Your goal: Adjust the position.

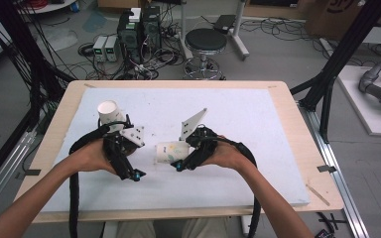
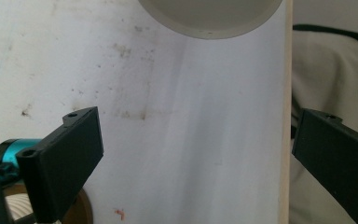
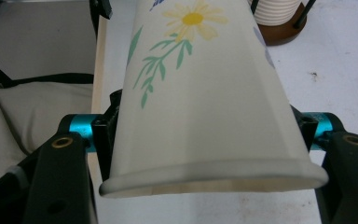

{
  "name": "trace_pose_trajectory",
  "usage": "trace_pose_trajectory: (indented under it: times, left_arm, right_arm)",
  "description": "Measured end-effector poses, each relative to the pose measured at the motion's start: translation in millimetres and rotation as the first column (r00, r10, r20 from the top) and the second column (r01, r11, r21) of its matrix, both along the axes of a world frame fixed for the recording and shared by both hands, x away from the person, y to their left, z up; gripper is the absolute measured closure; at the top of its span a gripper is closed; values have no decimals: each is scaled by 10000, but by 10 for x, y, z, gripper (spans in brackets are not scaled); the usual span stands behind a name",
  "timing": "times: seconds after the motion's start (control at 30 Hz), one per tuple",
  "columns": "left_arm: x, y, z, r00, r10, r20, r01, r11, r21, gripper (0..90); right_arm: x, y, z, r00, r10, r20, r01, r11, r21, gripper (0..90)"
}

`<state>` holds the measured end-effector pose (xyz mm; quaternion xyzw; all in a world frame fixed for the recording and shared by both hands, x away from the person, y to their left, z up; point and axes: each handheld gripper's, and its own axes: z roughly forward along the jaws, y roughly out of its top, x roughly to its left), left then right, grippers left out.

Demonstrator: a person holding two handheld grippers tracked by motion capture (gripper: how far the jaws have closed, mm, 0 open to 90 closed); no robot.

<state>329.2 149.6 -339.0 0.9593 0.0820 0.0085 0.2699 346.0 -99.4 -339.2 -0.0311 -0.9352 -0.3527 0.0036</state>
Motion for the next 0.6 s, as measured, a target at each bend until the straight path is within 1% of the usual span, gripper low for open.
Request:
trace_pose_trajectory:
  times: [0.07,0.1,0.17,0.2,0.23,0.27,0.3,0.33,0.37,0.4,0.43,0.47,0.5,0.57,0.6]
  left_arm:
    - [13,-23,-1,10000,17,-1,-17,9997,236,19]
    - [13,-23,-1,10000,17,-1,-17,9997,236,19]
    - [23,-32,3,10000,27,-63,-24,9994,345,19]
    - [26,-35,5,10000,52,-41,-50,9990,443,19]
    - [39,-41,12,10000,-5,26,3,9973,737,20]
    - [39,-41,12,10000,-5,26,3,9973,737,29]
    - [47,-48,15,10000,-20,-33,23,9962,868,34]
    - [49,-54,16,10000,-20,-69,26,9960,894,34]
    - [59,-64,18,10000,-13,-91,21,9958,915,34]
    - [61,-70,20,10000,11,-97,-2,9958,915,34]
    - [72,-85,18,9999,-7,-104,17,9958,915,34]
    - [72,-85,18,9999,-7,-104,17,9958,915,34]
    - [76,-95,13,9999,-34,-139,48,9948,1018,34]
    - [78,-110,8,9998,-128,-148,143,9936,1123,34]
    - [73,-118,6,9999,-91,-145,107,9941,1080,34]
  right_arm:
    - [9,29,-3,10000,45,36,-44,9997,-245,331]
    - [7,50,-4,9999,113,101,-108,9989,-463,331]
    - [6,69,-2,9998,149,137,-139,9976,-683,331]
    - [6,69,-2,9998,149,137,-139,9976,-683,331]
    - [2,83,-5,9997,219,97,-208,9952,-959,331]
    - [2,86,-8,9996,249,107,-236,9941,-1060,331]
    - [1,95,-13,9994,273,204,-244,9914,-1285,331]
    - [1,95,-13,9994,273,204,-244,9914,-1285,331]
    - [-1,109,-16,9991,366,220,-330,9888,-1456,331]
    - [-1,109,-16,9991,366,220,-330,9888,-1456,331]
    - [-8,123,-3,9986,427,306,-375,9874,-1538,331]
    - [-8,123,-3,9986,427,306,-375,9874,-1538,331]
    - [-8,136,20,9981,458,404,-389,9868,-1574,331]
    - [-6,141,26,9979,505,417,-434,9869,-1556,331]
    - [-5,144,36,9979,478,429,-406,9870,-1556,331]
